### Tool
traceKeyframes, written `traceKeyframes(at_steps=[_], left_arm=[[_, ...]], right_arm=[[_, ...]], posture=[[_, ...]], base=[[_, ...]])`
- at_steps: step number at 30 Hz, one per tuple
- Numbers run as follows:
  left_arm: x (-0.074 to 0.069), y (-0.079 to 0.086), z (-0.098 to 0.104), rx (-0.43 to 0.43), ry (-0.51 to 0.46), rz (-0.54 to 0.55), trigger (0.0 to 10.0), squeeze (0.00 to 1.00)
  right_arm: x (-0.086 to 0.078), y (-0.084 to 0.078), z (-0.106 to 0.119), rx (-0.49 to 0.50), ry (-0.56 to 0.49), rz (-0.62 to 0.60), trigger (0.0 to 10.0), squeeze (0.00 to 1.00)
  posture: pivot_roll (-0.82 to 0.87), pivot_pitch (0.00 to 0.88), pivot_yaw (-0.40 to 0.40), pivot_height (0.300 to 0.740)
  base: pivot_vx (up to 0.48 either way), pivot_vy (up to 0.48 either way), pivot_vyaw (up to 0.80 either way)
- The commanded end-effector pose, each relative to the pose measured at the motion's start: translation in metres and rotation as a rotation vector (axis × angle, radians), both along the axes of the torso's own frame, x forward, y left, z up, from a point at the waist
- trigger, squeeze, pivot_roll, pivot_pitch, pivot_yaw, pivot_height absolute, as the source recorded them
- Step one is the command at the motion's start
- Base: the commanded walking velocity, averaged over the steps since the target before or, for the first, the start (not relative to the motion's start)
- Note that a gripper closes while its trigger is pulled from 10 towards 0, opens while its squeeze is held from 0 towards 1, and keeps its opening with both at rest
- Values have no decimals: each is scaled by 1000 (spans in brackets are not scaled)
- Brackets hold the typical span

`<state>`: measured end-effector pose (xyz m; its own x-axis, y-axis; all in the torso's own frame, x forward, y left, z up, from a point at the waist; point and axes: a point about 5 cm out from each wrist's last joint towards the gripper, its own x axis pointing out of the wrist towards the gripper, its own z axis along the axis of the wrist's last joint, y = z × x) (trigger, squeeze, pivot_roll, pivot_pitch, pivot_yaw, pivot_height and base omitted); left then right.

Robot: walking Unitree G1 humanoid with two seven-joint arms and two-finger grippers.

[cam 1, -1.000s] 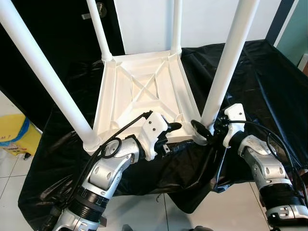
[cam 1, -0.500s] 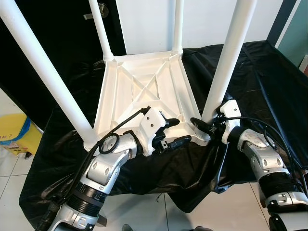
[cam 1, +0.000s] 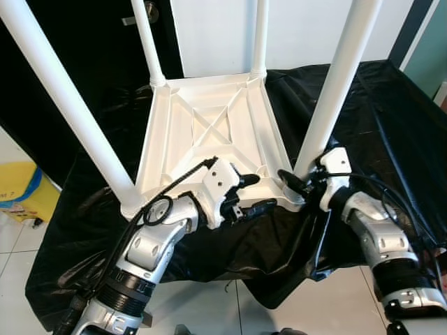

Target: Building children table

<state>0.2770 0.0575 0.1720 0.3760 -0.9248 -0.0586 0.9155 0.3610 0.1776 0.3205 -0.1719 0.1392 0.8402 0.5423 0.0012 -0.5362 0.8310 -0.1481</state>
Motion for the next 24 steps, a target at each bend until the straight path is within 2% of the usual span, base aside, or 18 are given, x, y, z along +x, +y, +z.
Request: traceKeyframes(at_steps=[1,7,9,14,16,19,23,24], left_arm=[[-2,1,2,0,-14,4,10000,0],[-3,2,0,3,-6,-3,10000,0],[-3,2,0,3,-6,-3,10000,0],[-5,0,-2,10,0,-21,10000,0],[-5,0,-2,10,0,-21,10000,0],[-5,0,-1,7,2,-24,10000,0],[-6,0,-2,5,5,-26,10000,0],[-6,0,-2,5,6,-27,10000,0]], right_arm=[[-5,2,-13,2,58,-42,10000,0],[-15,16,-22,79,79,-229,10000,0],[-15,16,-22,79,79,-229,10000,0],[-25,26,-26,163,97,-458,10000,0],[-25,26,-26,163,97,-458,10000,0],[-34,26,-27,197,92,-667,10000,0],[-40,34,-30,209,120,-717,10000,0],[-42,42,-31,200,126,-699,10000,0]], posture=[[-116,51,27,740],[-123,55,40,740],[-123,55,40,740],[-136,58,46,740],[-136,58,46,740],[-136,59,49,740],[-133,58,52,740],[-134,57,52,740]], base=[[0,0,0],[0,0,0],[0,0,0],[0,0,0],[0,0,0],[0,0,0],[0,0,0],[0,0,0]])
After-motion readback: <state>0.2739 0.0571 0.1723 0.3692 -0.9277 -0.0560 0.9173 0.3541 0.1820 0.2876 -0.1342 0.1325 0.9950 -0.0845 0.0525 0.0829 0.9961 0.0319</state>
